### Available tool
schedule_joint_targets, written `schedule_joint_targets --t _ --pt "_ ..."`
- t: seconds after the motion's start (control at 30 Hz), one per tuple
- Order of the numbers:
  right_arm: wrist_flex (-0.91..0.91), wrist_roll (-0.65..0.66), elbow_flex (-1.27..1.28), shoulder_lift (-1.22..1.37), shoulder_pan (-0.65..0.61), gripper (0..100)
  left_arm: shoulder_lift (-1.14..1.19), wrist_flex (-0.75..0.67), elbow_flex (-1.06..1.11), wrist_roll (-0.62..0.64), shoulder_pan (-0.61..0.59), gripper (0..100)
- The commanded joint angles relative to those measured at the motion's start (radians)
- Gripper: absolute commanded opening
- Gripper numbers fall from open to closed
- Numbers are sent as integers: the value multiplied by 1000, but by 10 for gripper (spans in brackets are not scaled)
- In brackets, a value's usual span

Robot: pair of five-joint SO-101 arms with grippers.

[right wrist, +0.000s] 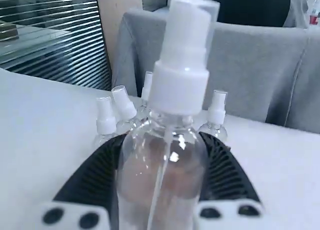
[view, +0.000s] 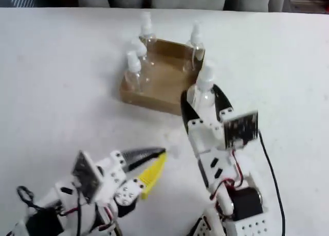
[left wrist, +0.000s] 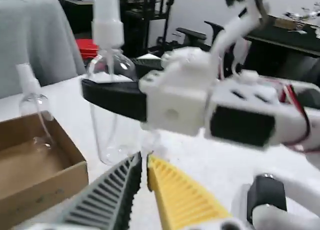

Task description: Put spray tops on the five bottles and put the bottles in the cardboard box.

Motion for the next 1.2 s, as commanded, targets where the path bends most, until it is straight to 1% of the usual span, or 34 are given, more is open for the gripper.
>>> schedule_joint_targets --t 0.0,0.07,0.17,0.23,0.33,0.47,0.6,0.8,0.93,1.03,1.17 --pt "-13 -130 -186 150 4 15 -41 -149 160 -8 50 20" --pt "22 -183 -259 219 -16 15 -33 -241 219 -6 53 20" --pt "67 -203 -324 280 -58 15 -33 -350 276 34 51 20" --pt "71 -203 -330 291 -87 15 -33 -400 288 63 50 20" --pt "77 -203 -327 291 -139 15 -31 -456 321 61 47 20" --pt "143 -203 -334 291 -180 15 -31 -563 391 61 -22 20" --pt "213 -203 -334 291 -193 15 -31 -657 456 61 -85 20" --pt "303 -196 -356 289 -193 15 -31 -700 512 61 -120 20" --pt "412 -199 -436 289 -194 15 -31 -700 531 61 -120 20" --pt "493 -196 -505 289 -223 15 -31 -700 534 61 -119 20" --pt "515 -193 -529 298 -237 15 -31 -695 531 63 -114 20"
